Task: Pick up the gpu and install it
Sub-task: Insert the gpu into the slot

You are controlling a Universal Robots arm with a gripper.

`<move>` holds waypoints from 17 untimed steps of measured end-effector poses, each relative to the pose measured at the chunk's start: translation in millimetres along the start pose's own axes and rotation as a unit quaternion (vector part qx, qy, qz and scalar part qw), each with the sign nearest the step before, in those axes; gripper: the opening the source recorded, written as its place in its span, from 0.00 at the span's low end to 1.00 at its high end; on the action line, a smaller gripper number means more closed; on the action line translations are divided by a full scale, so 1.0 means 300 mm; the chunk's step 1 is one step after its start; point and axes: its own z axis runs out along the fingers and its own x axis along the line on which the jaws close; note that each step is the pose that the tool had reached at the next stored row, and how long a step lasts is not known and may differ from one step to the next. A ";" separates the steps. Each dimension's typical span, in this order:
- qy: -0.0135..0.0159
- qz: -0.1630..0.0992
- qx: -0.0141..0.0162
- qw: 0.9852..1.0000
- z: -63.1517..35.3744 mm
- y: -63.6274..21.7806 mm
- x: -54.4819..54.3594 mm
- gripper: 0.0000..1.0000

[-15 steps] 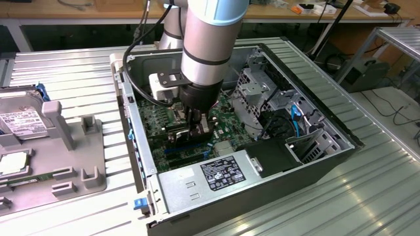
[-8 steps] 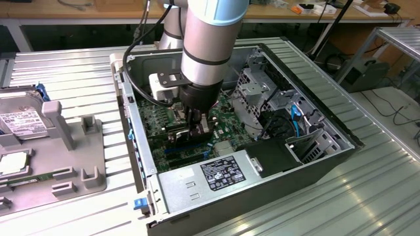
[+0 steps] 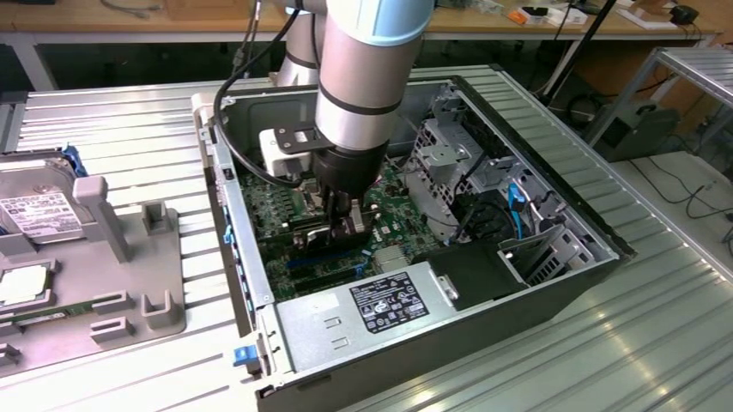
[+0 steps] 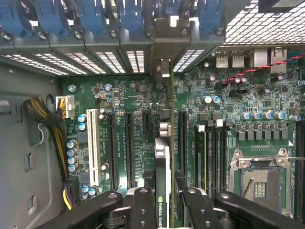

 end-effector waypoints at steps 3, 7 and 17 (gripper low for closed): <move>0.000 0.000 0.000 1.000 0.006 0.000 0.003 0.27; 0.000 0.000 0.000 1.000 0.013 0.000 0.003 0.27; 0.000 0.000 0.000 1.000 0.024 0.001 0.003 0.27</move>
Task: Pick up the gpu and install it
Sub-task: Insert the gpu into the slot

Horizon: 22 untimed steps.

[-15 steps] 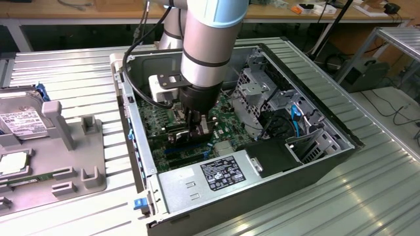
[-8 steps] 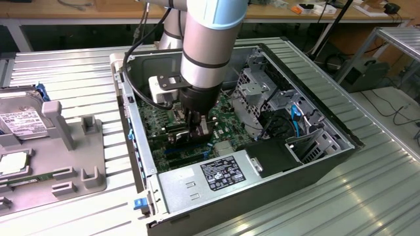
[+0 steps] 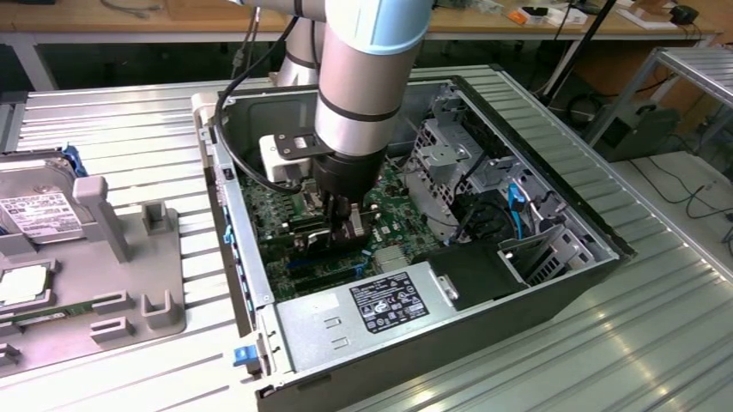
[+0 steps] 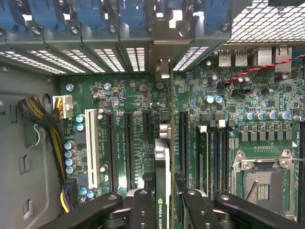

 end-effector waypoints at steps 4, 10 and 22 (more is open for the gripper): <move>0.000 0.000 0.000 1.000 0.000 0.000 0.000 0.27; 0.000 0.000 0.005 1.000 0.006 0.000 0.000 0.27; 0.000 0.000 0.005 1.000 0.007 0.000 0.000 0.46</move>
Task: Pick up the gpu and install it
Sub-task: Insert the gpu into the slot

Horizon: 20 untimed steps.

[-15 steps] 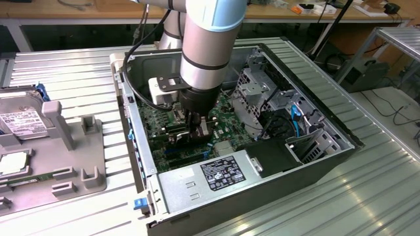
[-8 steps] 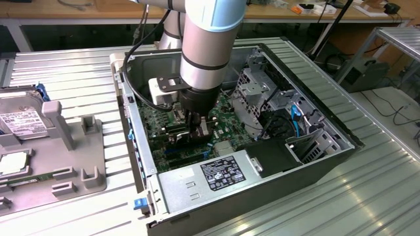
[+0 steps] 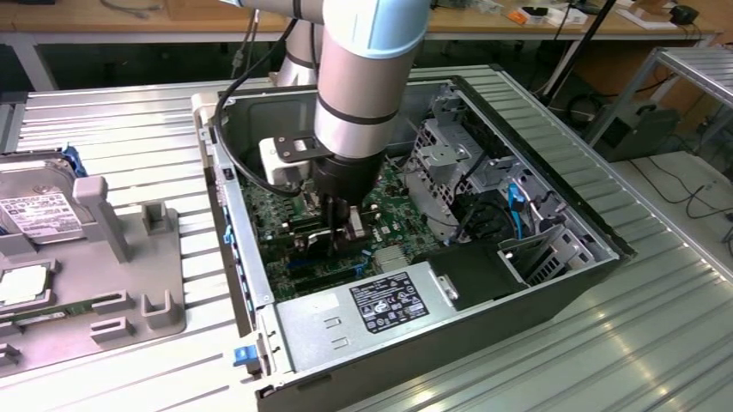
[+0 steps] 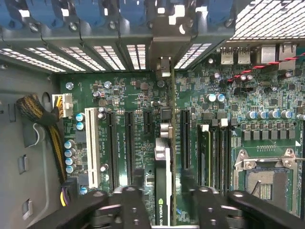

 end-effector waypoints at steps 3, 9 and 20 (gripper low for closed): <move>0.000 0.000 0.000 1.000 -0.001 0.000 0.000 0.58; 0.000 0.000 0.000 1.000 -0.048 0.000 -0.004 0.58; 0.000 0.001 0.000 1.000 -0.059 0.001 -0.017 0.20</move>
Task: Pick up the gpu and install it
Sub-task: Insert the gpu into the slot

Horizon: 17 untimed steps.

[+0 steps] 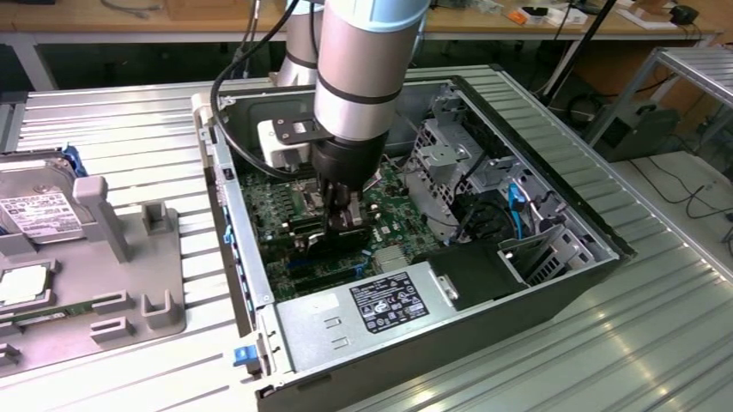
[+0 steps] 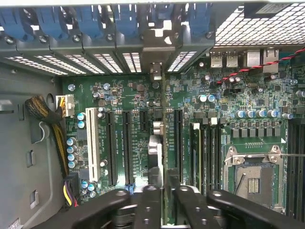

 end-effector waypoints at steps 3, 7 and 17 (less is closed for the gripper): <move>0.000 0.000 0.000 1.000 0.000 0.000 0.000 0.13; 0.000 0.002 0.000 1.000 -0.006 0.000 -0.001 0.13; 0.000 0.003 0.000 1.000 -0.012 0.005 -0.053 0.10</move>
